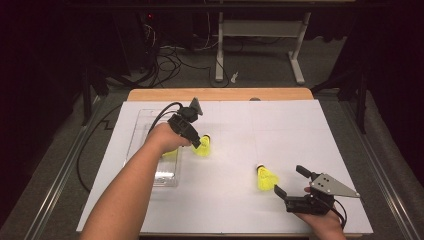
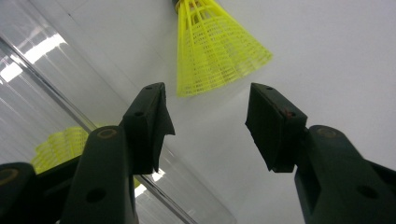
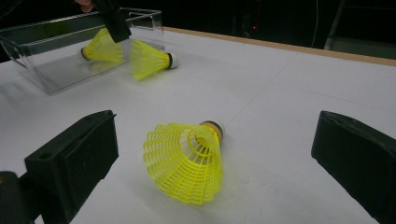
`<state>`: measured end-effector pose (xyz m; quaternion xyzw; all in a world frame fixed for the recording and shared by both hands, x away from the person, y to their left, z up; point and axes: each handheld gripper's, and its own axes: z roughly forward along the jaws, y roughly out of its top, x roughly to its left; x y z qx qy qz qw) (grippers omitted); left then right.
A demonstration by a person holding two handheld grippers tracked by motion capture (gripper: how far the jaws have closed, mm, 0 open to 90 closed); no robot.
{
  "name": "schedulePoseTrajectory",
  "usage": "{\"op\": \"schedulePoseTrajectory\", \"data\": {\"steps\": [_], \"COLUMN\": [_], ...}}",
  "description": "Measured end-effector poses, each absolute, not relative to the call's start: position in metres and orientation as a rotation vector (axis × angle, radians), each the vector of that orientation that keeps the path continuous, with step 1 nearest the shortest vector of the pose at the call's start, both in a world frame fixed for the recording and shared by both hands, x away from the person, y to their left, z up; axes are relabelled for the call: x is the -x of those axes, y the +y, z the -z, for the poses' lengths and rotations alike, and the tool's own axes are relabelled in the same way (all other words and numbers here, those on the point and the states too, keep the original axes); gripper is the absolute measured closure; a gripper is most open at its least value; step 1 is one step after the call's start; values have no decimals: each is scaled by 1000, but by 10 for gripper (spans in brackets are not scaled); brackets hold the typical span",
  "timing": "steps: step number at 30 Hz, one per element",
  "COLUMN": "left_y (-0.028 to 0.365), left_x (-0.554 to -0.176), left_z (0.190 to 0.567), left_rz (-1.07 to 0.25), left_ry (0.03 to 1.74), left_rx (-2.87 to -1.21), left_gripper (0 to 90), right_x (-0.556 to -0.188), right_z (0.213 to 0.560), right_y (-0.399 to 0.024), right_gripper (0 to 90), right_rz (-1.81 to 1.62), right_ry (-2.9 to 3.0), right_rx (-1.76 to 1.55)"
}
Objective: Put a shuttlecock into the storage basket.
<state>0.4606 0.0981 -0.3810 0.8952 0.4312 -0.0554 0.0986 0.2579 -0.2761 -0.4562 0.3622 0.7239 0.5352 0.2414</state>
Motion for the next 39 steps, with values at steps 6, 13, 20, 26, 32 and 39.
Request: {"op": "schedulePoseTrajectory", "data": {"steps": [6,13,20,26,32,39], "left_y": [93,91,85,80,78,77], "left_x": [-463,-465,-467,-469,-470,-471], "left_z": [385,391,396,399,402,405], "left_rz": [154,145,142,123,109,101], "left_ry": [1272,1286,1282,1297,1313,1342], "left_rx": [-2671,-2683,-2700,-2713,-2721,-2724], "left_gripper": [501,506,512,531,570,656], "right_x": [-258,-257,-257,-257,-257,-257], "right_z": [456,456,456,456,456,456], "right_y": [-276,-277,-278,-279,-280,-280], "right_gripper": [12,13,13,14,14,14], "right_rz": [-1466,-1470,-1475,-1480,-1482,-1483], "right_ry": [1979,1977,1976,1971,1970,1970], "right_rx": [-988,-991,-995,-1000,-1002,-1001]}}
